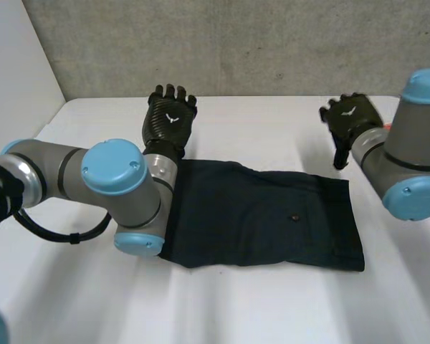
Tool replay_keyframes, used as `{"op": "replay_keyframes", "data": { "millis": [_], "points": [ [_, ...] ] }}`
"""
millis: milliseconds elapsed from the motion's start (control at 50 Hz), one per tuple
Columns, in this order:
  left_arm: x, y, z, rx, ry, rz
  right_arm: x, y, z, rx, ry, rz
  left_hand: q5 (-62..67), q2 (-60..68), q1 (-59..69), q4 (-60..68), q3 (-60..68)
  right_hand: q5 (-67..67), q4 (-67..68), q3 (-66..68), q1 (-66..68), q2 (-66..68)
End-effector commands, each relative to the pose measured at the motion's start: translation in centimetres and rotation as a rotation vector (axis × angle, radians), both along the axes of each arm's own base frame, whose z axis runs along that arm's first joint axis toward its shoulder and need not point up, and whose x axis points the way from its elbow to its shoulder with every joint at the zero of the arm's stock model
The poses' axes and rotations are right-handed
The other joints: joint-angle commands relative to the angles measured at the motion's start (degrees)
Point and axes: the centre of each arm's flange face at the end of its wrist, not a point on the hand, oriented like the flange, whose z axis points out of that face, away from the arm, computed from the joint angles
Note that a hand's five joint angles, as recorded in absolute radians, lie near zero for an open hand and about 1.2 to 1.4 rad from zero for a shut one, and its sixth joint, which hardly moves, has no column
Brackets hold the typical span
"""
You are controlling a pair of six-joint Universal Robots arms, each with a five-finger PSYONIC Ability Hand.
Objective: Fold the laundry.
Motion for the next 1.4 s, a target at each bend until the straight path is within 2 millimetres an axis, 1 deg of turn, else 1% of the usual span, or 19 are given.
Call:
{"op": "replay_keyframes", "data": {
  "millis": [20,120,240,480,520,580,720,820,900,960,1020,1040,1100,1120,1160,1180,1260,1360,1400],
  "points": [
    [0.6,3.6,2.4,0.003,0.007,-0.035,-2.2,5.7,2.9,0.064,-0.053,-0.036,-2.7,-1.8,-2.2,-1.7,-2.3,-3.7,-3.6,-2.4,-1.7,-2.7],
    [1.8,6.5,3.2,0.026,0.002,-0.058,-3.5,10.5,0.4,0.294,-0.104,0.001,-2.7,-1.8,-2.2,-1.7,-2.3,-3.7,-3.6,-2.4,-1.7,-2.7],
    [2.8,9.1,2.8,0.103,0.064,-0.094,-5.0,13.6,-4.3,0.504,-0.237,0.037,-2.7,-1.8,-2.2,-1.7,-2.3,3.2,3.4,4.6,5.3,4.3],
    [3.0,9.5,1.9,0.165,0.103,-0.103,-5.4,13.7,-8.1,0.442,-0.238,0.039,-2.6,-1.8,-2.1,-1.6,-2.3,24.9,25.1,26.3,27.0,26.0],
    [3.1,9.5,1.7,0.167,0.102,-0.101,-5.5,13.5,-8.9,0.451,-0.226,0.032,-2.6,-1.8,-2.1,-1.6,-2.3,40.2,40.3,41.6,42.2,41.2],
    [3.0,9.5,1.7,0.169,0.100,-0.104,-5.8,12.9,-9.1,0.426,-0.202,0.011,-2.6,-1.8,-2.1,-1.6,-2.3,66.2,66.3,67.5,68.2,67.2],
    [3.2,9.6,1.7,0.177,0.097,-0.100,-7.7,11.4,-8.6,0.351,-0.105,-0.048,-2.6,-1.8,-2.1,-1.6,-2.3,66.3,66.4,67.6,68.3,67.3],
    [3.3,9.6,2.0,0.172,0.098,-0.099,-10.7,9.9,-6.1,0.219,0.099,-0.098,-2.6,-1.8,-2.1,-1.6,-2.3,66.3,66.4,67.6,68.3,67.3],
    [3.3,9.7,2.4,0.171,0.101,-0.099,-11.4,9.1,-3.5,0.096,0.272,-0.088,-2.6,-1.8,-2.1,-1.6,-2.3,66.3,66.4,67.6,68.3,67.3],
    [3.3,9.7,2.5,0.168,0.103,-0.099,-10.5,8.9,-1.4,0.006,0.335,-0.071,-2.7,-1.8,-2.1,-1.6,-2.3,66.3,66.4,67.6,68.3,67.3],
    [3.4,9.6,2.5,0.170,0.101,-0.098,-7.4,9.7,0.4,-0.078,0.340,0.031,-2.6,-1.8,-2.1,-1.6,-2.3,66.3,66.4,67.6,68.3,67.3],
    [3.4,9.7,2.5,0.169,0.102,-0.098,-5.5,10.5,0.9,-0.109,0.336,0.092,-2.6,-1.8,-2.1,-1.6,-2.3,66.3,66.4,67.6,68.3,67.3],
    [3.4,9.6,2.5,0.170,0.102,-0.096,-2.9,11.8,1.2,-0.148,0.334,0.185,-2.6,-1.8,-2.1,-1.6,-2.3,66.3,66.4,67.6,68.3,67.3],
    [3.4,9.6,2.5,0.173,0.100,-0.096,-1.0,13.2,1.1,-0.172,0.348,0.266,-2.6,-1.8,-2.1,-1.6,-2.3,66.3,66.4,67.6,68.3,67.3],
    [3.6,9.7,2.5,0.179,0.095,-0.092,1.2,14.9,0.5,-0.193,0.376,0.375,-2.6,-1.8,-2.1,-1.6,-2.3,66.3,66.4,67.6,68.3,67.3],
    [3.6,9.7,2.5,0.180,0.094,-0.092,3.3,17.2,-0.4,-0.215,0.416,0.497,-2.6,-1.8,-2.1,-1.6,-2.3,66.3,66.4,67.6,68.3,67.3],
    [3.9,9.7,2.8,0.183,0.097,-0.069,6.0,22.1,-3.3,-0.221,0.511,0.738,-2.7,-1.8,-2.2,-1.7,-2.3,66.3,66.4,67.6,68.3,67.3],
    [4.2,9.7,3.3,0.174,0.110,-0.044,6.0,24.7,-6.5,-0.127,0.543,0.855,-2.7,-1.8,-2.2,-1.7,-2.3,63.8,64.0,65.2,65.9,64.9],
    [4.2,9.9,3.7,0.166,0.115,-0.045,5.8,25.1,-6.9,-0.107,0.539,0.873,-2.7,-1.8,-2.2,-1.7,-2.3,38.7,38.9,40.1,40.8,39.8]
  ]
}}
